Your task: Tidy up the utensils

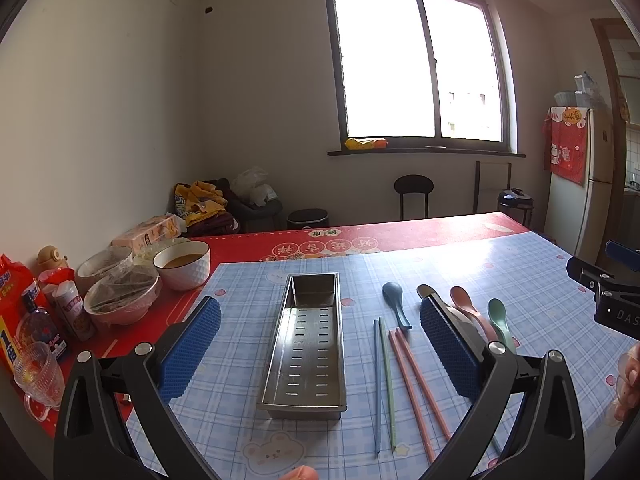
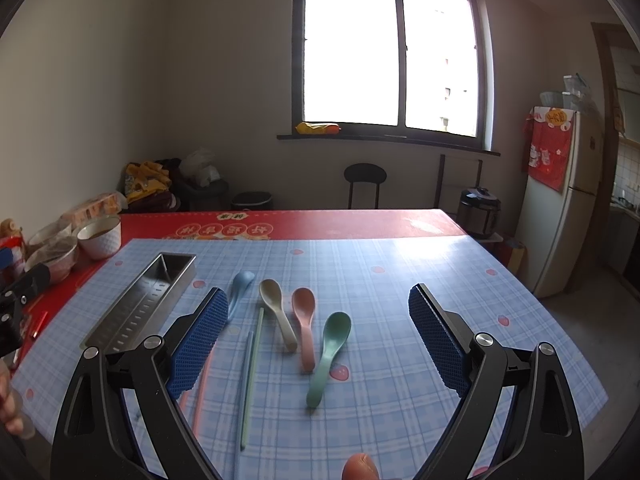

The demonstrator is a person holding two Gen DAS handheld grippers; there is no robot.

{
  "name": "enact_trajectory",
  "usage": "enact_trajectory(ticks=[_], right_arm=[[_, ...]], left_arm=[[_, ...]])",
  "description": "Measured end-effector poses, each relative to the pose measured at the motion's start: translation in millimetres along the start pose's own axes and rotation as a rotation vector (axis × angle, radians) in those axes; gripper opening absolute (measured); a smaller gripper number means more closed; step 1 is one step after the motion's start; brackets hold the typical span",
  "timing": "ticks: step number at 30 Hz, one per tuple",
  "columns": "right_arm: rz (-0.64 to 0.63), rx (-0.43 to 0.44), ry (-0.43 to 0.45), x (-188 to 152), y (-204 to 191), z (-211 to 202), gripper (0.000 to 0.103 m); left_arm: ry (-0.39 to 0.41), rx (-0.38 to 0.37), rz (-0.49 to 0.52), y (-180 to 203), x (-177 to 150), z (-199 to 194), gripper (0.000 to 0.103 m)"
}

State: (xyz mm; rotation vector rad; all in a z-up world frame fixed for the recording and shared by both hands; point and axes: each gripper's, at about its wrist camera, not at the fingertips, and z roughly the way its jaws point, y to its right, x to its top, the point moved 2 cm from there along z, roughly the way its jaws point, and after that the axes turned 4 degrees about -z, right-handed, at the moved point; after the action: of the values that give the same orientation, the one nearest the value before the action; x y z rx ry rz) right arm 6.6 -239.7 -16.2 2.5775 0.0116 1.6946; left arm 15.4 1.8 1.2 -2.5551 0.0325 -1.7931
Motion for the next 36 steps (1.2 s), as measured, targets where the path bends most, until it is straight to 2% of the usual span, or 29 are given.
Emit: enact_trajectory(ticks=[28,36], right_arm=[[0.004,-0.007,-0.01,-9,2,3,0.089],[0.01,0.02,-0.032,-12,2,11,0.089]], left_arm=[[-0.008,-0.003,0.0,1,-3,0,0.098],[-0.032,-0.009,0.026,3,-9,8,0.098]])
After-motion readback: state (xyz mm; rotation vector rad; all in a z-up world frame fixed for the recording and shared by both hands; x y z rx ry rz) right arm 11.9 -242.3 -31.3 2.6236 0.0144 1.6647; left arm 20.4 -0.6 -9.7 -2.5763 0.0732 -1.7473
